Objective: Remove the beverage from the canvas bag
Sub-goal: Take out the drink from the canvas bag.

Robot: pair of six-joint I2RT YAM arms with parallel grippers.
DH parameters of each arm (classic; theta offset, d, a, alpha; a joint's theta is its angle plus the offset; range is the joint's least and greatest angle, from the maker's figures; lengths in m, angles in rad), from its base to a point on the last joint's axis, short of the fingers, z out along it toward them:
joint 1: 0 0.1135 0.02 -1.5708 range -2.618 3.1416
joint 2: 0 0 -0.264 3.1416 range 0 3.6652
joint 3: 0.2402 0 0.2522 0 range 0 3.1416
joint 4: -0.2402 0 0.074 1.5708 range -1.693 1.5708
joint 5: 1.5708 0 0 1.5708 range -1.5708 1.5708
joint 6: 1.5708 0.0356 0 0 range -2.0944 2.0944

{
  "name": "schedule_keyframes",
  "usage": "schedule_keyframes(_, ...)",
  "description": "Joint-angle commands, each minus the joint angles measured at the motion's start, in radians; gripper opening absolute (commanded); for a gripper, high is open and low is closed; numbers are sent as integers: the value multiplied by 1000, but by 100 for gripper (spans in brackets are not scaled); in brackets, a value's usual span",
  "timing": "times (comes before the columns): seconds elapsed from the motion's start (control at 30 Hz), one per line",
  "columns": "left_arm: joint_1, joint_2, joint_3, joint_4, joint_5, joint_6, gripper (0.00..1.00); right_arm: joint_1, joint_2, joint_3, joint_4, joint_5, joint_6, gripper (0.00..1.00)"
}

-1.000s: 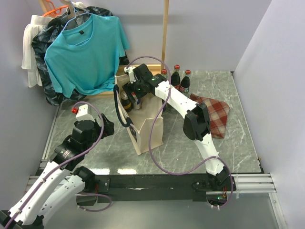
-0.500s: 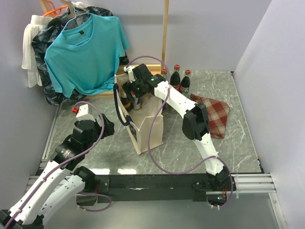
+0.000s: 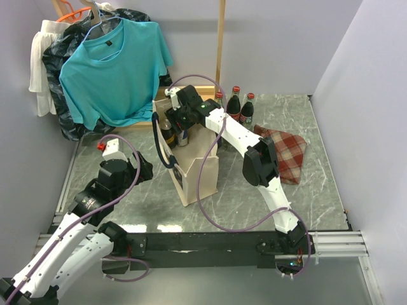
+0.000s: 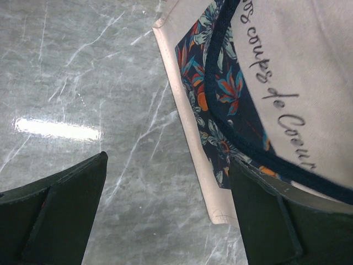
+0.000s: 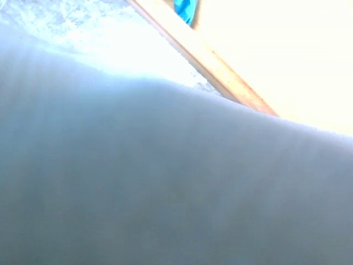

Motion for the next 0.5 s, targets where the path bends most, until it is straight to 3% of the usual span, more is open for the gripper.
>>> schedule_keyframes(0.0, -6, -2, 43, 10, -18, -3, 96, -15, 12, 9, -11, 13, -12, 61)
schedule_keyframes(0.07, -6, -4, 42, 12, -18, -2, 96, -13, 4, 0, -10, 14, -12, 52)
schedule_keyframes(0.13, -6, -4, 43, 12, -18, -2, 96, -13, 3, -8, -13, 11, -15, 49)
schedule_keyframes(0.17, -6, -5, 42, 12, -16, -2, 96, -13, 1, -8, -14, 8, -14, 40)
schedule_keyframes(0.23, -8, -7, 43, 12, -16, -2, 96, -15, 0, -9, -23, 6, -15, 36)
schedule_keyframes(0.47, -11, -9, 43, 10, -19, -3, 96, -15, -23, -21, -26, 28, -17, 4)
